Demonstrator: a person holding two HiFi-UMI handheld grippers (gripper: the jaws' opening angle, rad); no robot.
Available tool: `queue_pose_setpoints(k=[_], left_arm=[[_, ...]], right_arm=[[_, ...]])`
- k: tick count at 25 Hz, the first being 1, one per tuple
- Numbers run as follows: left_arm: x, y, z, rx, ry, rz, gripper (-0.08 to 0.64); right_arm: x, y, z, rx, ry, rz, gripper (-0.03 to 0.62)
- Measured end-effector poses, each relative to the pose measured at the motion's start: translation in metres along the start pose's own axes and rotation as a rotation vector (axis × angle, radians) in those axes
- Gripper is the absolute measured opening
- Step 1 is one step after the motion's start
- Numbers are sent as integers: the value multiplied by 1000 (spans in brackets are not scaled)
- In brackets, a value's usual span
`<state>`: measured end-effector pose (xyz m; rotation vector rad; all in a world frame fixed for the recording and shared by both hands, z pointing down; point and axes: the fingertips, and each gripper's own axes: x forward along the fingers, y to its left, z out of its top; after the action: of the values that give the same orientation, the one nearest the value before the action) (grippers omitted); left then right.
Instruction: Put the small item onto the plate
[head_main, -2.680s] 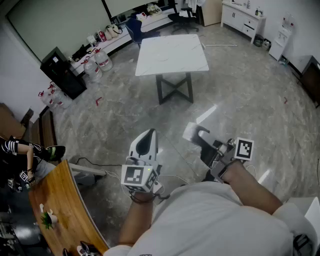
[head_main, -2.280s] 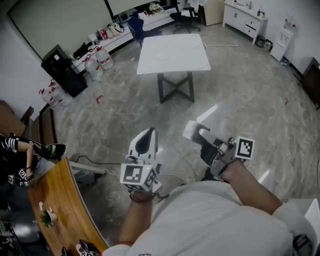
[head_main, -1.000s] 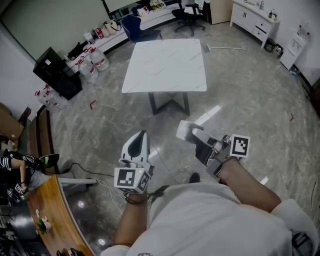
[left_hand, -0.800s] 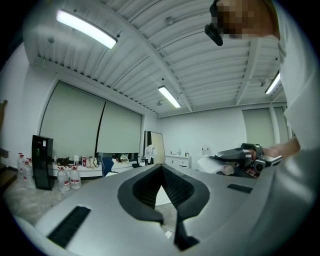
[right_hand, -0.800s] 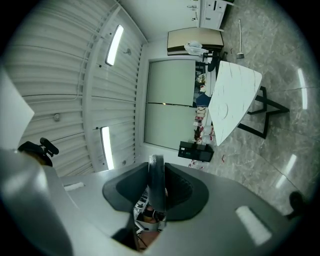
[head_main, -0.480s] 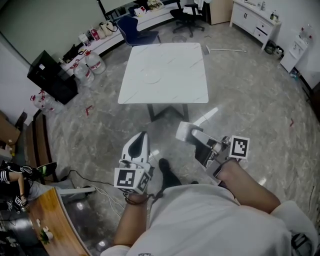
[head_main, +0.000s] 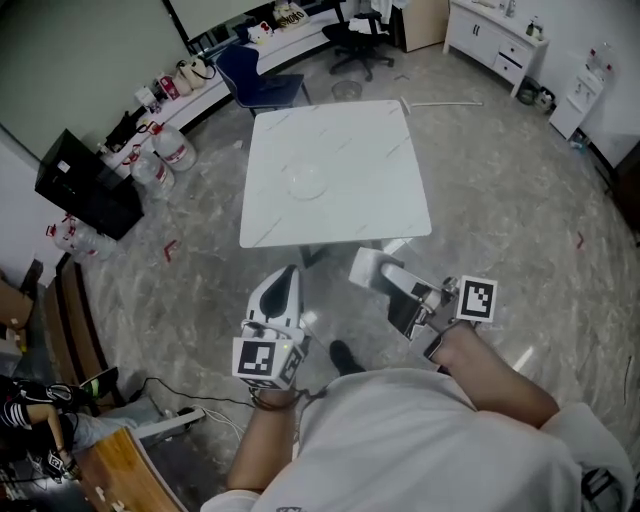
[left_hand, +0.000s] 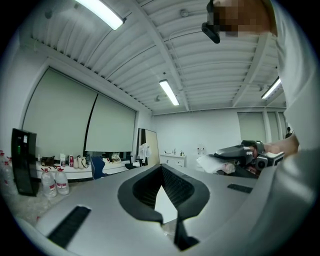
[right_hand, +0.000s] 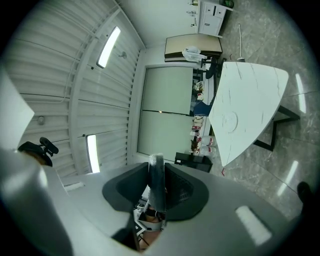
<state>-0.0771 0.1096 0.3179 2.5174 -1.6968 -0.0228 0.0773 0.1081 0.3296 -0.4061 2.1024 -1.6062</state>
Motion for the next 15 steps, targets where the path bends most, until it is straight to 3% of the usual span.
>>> queue_pose_setpoints(k=[6, 15], left_arm=[[32, 59, 6, 11, -6, -49, 6], [65, 108, 19, 8, -29, -65, 6]], right_arm=[[68, -13, 9, -21, -21, -15, 100], [127, -28, 28, -42, -18, -17, 100]])
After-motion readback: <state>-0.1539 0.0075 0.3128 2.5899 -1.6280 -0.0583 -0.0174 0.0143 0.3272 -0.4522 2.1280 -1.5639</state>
